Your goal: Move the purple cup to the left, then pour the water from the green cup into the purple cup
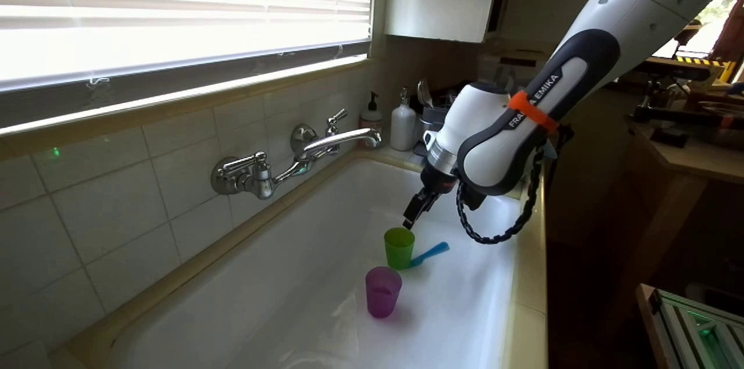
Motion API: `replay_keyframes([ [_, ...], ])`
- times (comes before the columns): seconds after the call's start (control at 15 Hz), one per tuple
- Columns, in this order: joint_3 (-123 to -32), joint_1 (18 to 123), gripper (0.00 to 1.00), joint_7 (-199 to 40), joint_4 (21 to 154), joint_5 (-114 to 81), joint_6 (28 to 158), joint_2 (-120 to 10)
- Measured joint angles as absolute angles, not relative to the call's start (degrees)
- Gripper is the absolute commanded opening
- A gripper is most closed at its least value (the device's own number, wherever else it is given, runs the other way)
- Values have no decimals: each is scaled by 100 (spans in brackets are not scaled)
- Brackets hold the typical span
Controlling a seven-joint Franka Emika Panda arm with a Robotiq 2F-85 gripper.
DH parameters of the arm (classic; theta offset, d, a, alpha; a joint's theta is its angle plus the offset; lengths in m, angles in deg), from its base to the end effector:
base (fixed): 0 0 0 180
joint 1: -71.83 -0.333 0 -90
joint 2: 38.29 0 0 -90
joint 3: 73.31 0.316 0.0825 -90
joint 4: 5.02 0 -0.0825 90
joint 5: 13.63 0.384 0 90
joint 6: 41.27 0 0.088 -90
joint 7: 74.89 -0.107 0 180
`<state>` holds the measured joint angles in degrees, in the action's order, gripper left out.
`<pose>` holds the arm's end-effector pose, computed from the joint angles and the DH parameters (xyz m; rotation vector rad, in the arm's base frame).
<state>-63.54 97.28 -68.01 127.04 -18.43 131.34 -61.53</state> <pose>0.5338 -0.1422 0.2039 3.0797 -0.1482 0.4849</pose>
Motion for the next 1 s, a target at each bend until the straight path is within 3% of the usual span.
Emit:
replay_keyframes([
  [1.0, -7447, 8370, 100, -7069, 13658, -1649, 12702, -4967],
])
